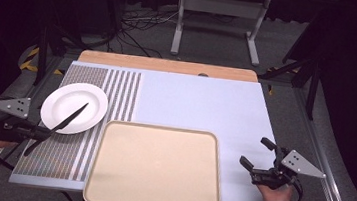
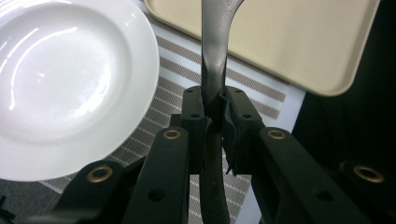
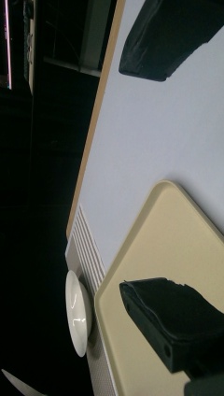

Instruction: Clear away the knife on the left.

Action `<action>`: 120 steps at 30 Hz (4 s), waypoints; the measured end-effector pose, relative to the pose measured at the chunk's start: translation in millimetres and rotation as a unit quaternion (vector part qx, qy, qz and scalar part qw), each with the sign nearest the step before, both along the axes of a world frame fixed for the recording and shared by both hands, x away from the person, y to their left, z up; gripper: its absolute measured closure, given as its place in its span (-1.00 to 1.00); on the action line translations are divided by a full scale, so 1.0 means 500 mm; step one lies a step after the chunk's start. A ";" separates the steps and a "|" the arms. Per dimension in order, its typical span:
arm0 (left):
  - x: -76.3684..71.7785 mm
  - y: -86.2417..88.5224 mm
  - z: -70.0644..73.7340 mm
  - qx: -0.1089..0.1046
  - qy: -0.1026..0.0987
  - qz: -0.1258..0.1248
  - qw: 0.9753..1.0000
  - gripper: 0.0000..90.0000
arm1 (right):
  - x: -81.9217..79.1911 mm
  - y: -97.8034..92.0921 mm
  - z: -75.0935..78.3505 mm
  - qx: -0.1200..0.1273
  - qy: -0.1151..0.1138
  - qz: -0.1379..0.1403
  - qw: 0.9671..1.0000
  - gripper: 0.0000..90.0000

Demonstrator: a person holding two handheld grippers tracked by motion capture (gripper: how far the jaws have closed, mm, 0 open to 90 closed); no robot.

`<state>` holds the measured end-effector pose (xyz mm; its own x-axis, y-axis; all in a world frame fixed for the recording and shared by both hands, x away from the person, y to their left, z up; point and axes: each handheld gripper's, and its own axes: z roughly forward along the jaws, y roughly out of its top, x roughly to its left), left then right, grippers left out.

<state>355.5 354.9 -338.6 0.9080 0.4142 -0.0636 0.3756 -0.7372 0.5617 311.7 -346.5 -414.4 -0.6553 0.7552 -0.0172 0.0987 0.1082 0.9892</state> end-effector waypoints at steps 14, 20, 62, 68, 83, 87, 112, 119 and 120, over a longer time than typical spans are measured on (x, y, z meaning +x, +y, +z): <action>0.002 -0.086 0.024 -0.027 0.024 0.019 0.999 0.79 | 0.000 -0.004 0.002 -0.001 0.000 -0.011 1.000 -1.00; 0.006 -0.135 0.025 -0.024 0.040 0.022 0.999 0.79 | 0.003 -0.003 0.002 -0.001 0.000 -0.009 1.000 -1.00; 0.008 -0.324 -0.060 -0.019 0.117 0.071 0.990 0.79 | 0.002 -0.008 0.002 0.009 0.005 -0.006 1.000 -1.00; 0.003 -0.340 -0.084 -0.011 0.146 0.088 0.985 0.79 | 0.002 -0.010 0.002 0.007 0.004 -0.005 1.000 -1.00; 0.001 -0.354 -0.120 0.011 0.171 0.104 0.980 0.78 | 0.002 -0.011 0.002 0.008 0.005 -0.005 1.000 -1.00; 0.001 -0.360 -0.129 0.015 0.181 0.106 0.978 0.78 | 0.002 -0.012 0.002 0.009 0.006 -0.005 1.000 -1.00; 0.010 -0.366 -0.181 0.033 0.215 0.112 0.970 0.77 | 0.002 -0.013 0.001 0.012 0.009 -0.004 1.000 -1.00; 0.010 -0.368 -0.184 0.041 0.207 0.115 0.971 0.75 | 0.002 -0.015 0.001 0.012 0.008 -0.004 1.000 -1.00; 0.012 -0.367 -0.182 0.041 0.200 0.114 0.972 0.76 | 0.002 -0.014 0.001 0.012 0.008 -0.005 1.000 -1.00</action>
<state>361.3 171.5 -429.7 0.7013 0.6199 -0.3519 0.7108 -0.6454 0.2797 312.7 -353.7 -413.8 -0.6479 0.7616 0.0127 0.1164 0.0825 0.9898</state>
